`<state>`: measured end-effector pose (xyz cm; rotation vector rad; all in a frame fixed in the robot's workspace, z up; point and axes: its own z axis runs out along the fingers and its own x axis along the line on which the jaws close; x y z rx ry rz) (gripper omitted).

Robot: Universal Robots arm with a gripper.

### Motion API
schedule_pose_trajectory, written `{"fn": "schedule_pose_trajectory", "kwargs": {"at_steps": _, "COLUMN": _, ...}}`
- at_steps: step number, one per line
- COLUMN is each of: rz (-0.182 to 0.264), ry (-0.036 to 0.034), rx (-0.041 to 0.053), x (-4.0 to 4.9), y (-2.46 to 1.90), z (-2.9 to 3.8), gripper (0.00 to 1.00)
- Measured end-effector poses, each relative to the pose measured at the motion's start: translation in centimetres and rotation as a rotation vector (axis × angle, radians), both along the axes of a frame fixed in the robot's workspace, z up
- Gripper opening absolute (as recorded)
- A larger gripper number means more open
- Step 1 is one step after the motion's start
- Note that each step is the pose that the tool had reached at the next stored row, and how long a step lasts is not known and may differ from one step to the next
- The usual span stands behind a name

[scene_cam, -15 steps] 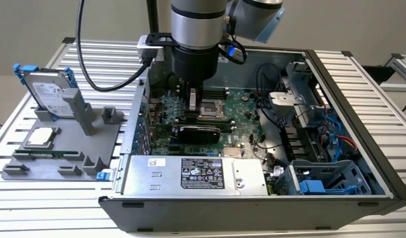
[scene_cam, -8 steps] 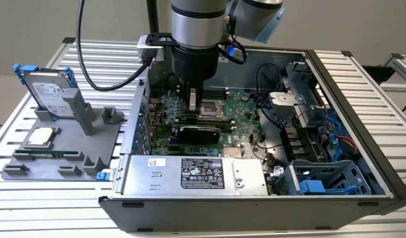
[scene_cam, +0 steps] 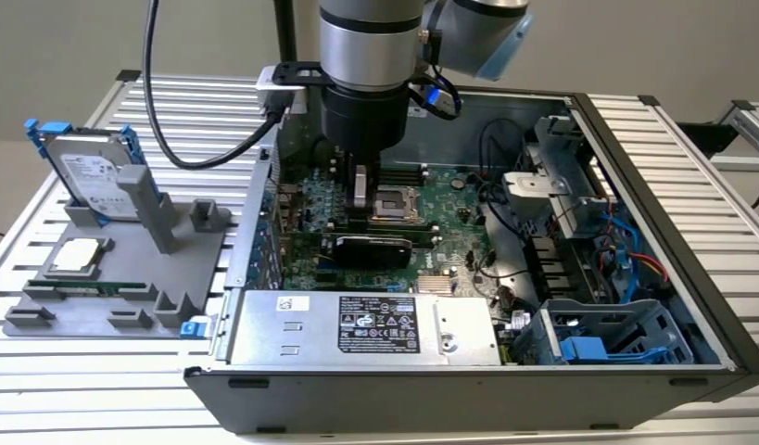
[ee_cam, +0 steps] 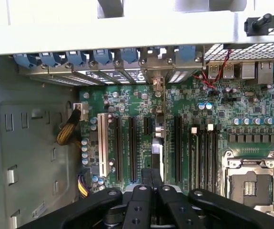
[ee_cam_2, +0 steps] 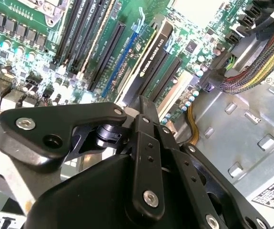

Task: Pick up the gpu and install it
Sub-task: 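Insert the gpu into the slot, then press down on the gpu until it lock into place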

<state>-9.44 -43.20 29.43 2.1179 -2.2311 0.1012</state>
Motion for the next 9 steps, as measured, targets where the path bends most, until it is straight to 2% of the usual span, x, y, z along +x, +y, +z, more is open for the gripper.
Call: {"fn": "schedule_pose_trajectory", "kwargs": {"at_steps": 9, "rz": 0.0, "ry": 0.0001, "rx": -0.0155, "x": 0.0, "y": 0.01, "z": 0.01, "gripper": 0.0}}
